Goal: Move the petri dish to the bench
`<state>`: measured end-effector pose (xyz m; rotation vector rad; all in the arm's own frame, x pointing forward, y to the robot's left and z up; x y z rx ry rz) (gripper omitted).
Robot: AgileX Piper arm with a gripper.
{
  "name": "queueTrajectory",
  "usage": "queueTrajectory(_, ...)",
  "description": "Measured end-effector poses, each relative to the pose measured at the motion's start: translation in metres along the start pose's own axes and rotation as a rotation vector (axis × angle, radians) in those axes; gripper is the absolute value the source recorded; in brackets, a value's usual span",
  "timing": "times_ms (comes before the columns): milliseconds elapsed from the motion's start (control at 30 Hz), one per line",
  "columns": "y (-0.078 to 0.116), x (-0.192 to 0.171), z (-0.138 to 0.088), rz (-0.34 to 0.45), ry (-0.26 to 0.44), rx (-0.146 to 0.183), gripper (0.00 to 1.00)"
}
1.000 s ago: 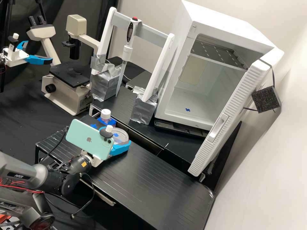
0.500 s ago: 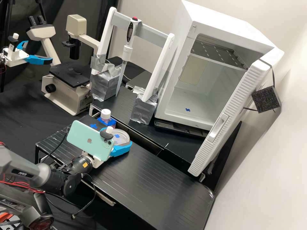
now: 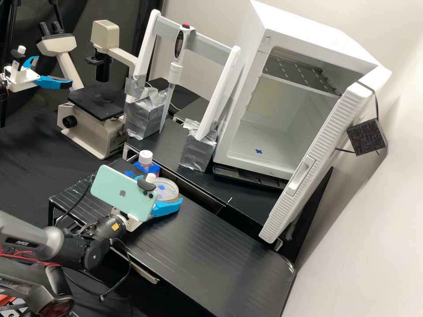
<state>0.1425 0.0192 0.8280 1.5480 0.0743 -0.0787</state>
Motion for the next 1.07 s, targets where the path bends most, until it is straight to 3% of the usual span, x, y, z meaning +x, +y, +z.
queueTrajectory(267,0.013,-0.030,-0.028,0.174,0.126,-0.098,1.00)
queueTrajectory(367,0.012,-0.035,-0.040,0.192,0.219,-0.063,1.00)
queueTrajectory(433,0.010,-0.036,-0.054,0.205,0.358,-0.030,1.00)
queueTrajectory(500,0.014,-0.039,-0.069,0.315,0.518,-0.039,1.00)
queueTrajectory(533,0.016,-0.038,-0.073,0.385,0.535,-0.050,1.00)
queueTrajectory(567,0.019,-0.037,-0.075,0.447,0.536,-0.028,1.00)
queueTrajectory(600,0.016,-0.034,-0.074,0.450,0.516,0.013,1.00)
queueTrajectory(633,0.015,-0.031,-0.073,0.455,0.491,0.081,1.00)
queueTrajectory(700,0.004,-0.022,-0.072,0.387,0.444,0.126,1.00)
queueTrajectory(767,-0.010,-0.014,-0.070,0.286,0.391,0.106,1.00)
queueTrajectory(867,-0.021,-0.008,-0.069,0.206,0.358,0.085,1.00)
queueTrajectory(1067,-0.027,-0.004,-0.066,0.179,0.321,0.078,1.00)
